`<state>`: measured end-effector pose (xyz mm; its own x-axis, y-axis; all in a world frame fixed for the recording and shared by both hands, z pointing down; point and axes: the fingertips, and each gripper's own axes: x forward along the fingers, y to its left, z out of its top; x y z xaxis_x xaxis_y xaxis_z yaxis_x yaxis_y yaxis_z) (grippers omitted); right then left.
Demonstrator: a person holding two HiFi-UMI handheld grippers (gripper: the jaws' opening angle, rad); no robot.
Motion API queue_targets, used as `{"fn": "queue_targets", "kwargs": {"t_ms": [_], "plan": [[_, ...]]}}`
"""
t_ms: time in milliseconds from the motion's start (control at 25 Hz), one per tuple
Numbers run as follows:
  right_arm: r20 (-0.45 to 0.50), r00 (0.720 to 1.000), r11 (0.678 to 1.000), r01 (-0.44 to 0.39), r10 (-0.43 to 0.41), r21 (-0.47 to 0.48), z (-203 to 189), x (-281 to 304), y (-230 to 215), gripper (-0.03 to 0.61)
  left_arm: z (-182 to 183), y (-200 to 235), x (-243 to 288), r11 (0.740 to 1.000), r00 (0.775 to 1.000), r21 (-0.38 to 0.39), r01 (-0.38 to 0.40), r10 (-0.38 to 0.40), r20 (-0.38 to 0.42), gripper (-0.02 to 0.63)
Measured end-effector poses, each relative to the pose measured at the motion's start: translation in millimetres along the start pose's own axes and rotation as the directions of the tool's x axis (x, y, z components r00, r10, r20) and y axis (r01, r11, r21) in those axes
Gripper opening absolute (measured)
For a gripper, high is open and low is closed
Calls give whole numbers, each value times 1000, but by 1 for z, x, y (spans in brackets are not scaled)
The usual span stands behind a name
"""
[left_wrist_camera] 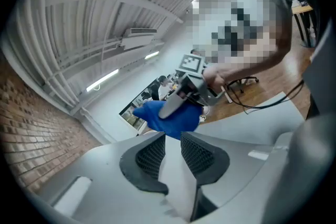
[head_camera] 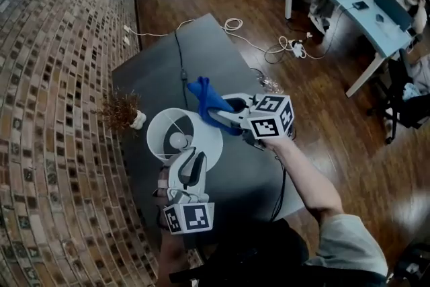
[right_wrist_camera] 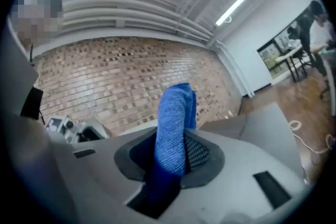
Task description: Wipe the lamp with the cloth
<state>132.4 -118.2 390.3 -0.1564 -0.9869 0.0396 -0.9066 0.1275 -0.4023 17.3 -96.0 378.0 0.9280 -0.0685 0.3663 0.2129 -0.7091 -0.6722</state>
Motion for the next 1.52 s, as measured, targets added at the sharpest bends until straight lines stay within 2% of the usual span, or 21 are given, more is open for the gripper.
{"fn": "queue_targets", "kwargs": {"t_ms": [40, 120, 240, 320, 440, 520, 600, 680, 720, 760, 840, 920, 960, 1040, 1120, 1200, 1280, 1320, 1400, 1440, 1520], "plan": [[0, 999, 998, -50, 50, -33, 22, 10, 10, 91, 0, 0, -1, 1000, 1000, -2, -7, 7, 8, 98], [-53, 992, 990, -118, 114, -82, 39, 30, 23, 91, 1, -2, -2, 1000, 1000, -8, -14, 14, 20, 97], [-150, 977, 985, -164, 154, -56, 19, 46, 20, 91, 3, -5, -5, 999, 999, -32, -17, 19, 44, 104], [-179, 970, 987, -162, 162, 16, 0, 48, 7, 89, 4, -3, -8, 999, 997, -48, -19, 23, 73, 104], [-288, 951, 994, -96, 108, 55, -47, 43, -24, 89, 7, -2, -10, 998, 994, -52, -18, 24, 107, 104], [-398, 916, 998, -28, 48, 54, -90, 35, -49, 89, 9, -3, -11, 998, 991, -56, -15, 22, 132, 104], [-507, 862, 999, 32, -13, 28, -130, 23, -73, 89, 11, -6, -14, 999, 987, -53, -4, 12, 161, 104], [-578, 813, 998, 44, -64, -48, -145, 12, -84, 89, 15, -10, -17, 999, 983, -48, 10, -1, 183, 104], [-586, 806, 994, 23, -80, -105, -138, 11, -82, 89, 17, -13, -19, 999, 981, -44, 14, -6, 192, 104], [-573, 815, 986, -12, -86, -164, -121, 14, -76, 89, 19, -15, -21, 999, 980, -38, 15, -7, 199, 104], [-490, 870, 960, -96, -46, -261, -61, 29, -52, 89, 21, -20, -24, 1000, 978, -23, 12, -7, 208, 104], [-383, 920, 931, -205, 79, -300, 7, 48, -14, 89, 23, -25, -25, 1000, 977, -14, 8, -5, 211, 104], [-343, 925, 917, -269, 161, -294, 34, 56, 6, 90, 25, -28, -26, 1000, 977, -10, 6, -3, 213, 104], [-329, 902, 893, -369, 278, -258, 59, 73, 33, 91, 29, -32, -26, 1000, 976, -2, 4, -3, 217, 104], [-403, 866, 892, -401, 295, -210, 42, 89, 31, 91, 30, -32, -25, 1000, 975, 2, 3, -3, 221, 104], [-470, 833, 921, -379, 293, -96, 4, 98, 10, 89, 29, -30, -25, 1000, 975, 0, 0, 1, 223, 104], [-465, 836, 952, -300, 290, 56, -30, 99, -22, 91, 25, -25, -23, 1000, 976, -6, -7, 8, 219, 104], [-472, 845, 967, -235, 252, 95, -49, 96, -43, 89, 23, -22, -21, 1000, 976, -8, -9, 11, 215, 104], [-537, 837, 994, -71, 105, 84, -93, 82, -88, 89, 19, -15, -16, 1000, 977, -13, -6, 9, 213, 104], [-560, 828, 997, 6, 35, 71, -111, 72, -105, 89, 18, -12, -12, 1000, 977, -15, 0, 3, 215, 104], [-558, 825, 988, 141, -84, 60, -131, 49, -121, 89, 17, -5, -6, 1000, 975, -22, 22, -16, 223, 104]]}}
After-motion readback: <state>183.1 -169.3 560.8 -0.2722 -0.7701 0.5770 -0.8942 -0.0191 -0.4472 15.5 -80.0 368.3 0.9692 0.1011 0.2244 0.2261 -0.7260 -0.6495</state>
